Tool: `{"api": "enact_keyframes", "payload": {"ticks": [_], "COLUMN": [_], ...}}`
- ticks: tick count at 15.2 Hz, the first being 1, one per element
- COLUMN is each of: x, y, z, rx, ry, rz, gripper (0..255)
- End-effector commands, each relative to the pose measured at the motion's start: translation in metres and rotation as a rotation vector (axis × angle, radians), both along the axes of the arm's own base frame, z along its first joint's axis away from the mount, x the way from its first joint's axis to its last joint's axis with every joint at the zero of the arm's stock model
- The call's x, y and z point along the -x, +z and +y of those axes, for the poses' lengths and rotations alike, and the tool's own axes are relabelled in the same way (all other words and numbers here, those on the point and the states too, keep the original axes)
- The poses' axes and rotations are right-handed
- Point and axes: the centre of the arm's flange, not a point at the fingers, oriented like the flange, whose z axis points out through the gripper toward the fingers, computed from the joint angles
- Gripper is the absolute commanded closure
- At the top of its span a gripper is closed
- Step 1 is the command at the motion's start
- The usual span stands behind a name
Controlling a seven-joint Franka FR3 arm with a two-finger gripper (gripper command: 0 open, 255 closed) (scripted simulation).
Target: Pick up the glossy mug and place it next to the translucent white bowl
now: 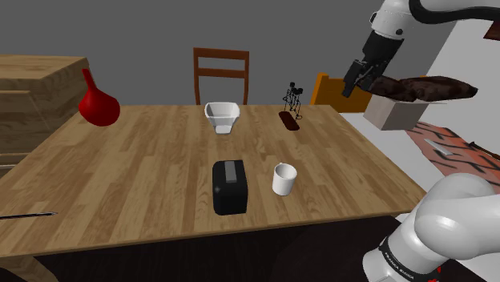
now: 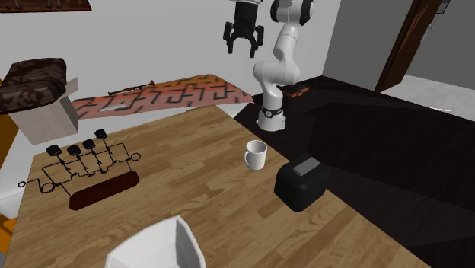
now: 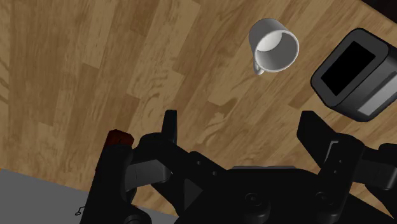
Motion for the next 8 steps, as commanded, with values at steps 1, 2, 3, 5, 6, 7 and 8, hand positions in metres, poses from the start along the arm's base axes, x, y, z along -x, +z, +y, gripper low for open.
{"api": "enact_keyframes", "payload": {"ticks": [1,2,3,5,6,7,8], "x": [0.000,-0.004,-0.007,-0.014,-0.017,-0.021,-0.024], "y": [0.000,-0.011,-0.023,-0.045,-0.057,-0.068,-0.080], "z": [0.000,0.006,0.012,0.024,0.029,0.035,0.041], "rx": [0.000,0.001,0.002,0.004,0.005,0.006,0.007], "ry": [0.000,0.002,0.005,0.010,0.012,0.015,0.017], "rz": [0.000,0.001,0.002,0.004,0.005,0.007,0.008], "gripper": [0,0,0,0,0,0,0]}}
